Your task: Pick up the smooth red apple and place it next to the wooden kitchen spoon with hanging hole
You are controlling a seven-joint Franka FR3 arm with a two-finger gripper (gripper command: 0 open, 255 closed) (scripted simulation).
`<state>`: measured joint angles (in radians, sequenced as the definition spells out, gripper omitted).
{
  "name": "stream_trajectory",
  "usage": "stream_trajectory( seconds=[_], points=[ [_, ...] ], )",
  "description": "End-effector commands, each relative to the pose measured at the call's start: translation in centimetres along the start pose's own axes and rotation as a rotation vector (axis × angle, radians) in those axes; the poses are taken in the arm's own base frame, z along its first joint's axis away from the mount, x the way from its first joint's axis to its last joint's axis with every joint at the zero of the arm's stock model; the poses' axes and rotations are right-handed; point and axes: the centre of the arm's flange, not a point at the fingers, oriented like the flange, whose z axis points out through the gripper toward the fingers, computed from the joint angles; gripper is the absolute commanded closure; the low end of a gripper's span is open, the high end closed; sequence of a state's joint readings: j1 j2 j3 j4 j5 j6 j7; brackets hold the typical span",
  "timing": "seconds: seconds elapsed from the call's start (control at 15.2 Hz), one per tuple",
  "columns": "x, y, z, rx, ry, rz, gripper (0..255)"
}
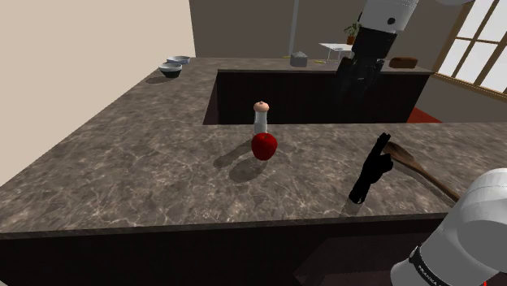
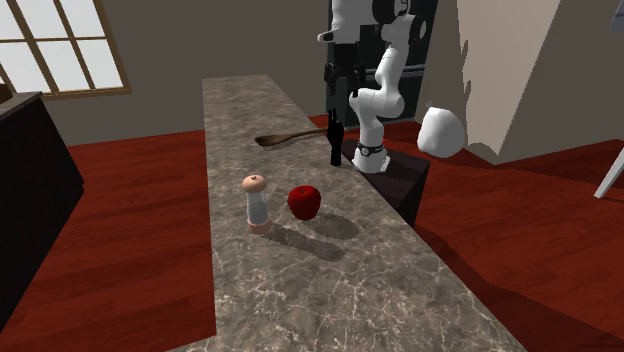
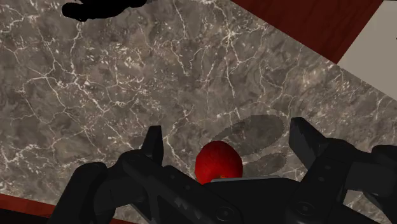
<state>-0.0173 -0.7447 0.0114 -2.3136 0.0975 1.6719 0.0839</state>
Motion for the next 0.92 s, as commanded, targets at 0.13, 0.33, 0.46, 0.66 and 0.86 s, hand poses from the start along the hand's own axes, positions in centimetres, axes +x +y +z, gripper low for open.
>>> stream_trajectory(
  seconds=[0.13, 0.33, 0.46, 0.66, 0.86],
  points=[
    [2.2, -0.7, 1.6, -0.008, -0.007, 0.017, 0],
    [5.4, -1.6, 4.0, -0.021, -0.017, 0.043, 0],
    [7.5, -2.1, 5.6, -0.029, -0.024, 0.061, 0],
    [10.8, -2.8, 8.1, -0.042, -0.034, 0.087, 0],
    [14.0, -3.4, 10.6, -0.054, -0.044, 0.113, 0]
  ],
)
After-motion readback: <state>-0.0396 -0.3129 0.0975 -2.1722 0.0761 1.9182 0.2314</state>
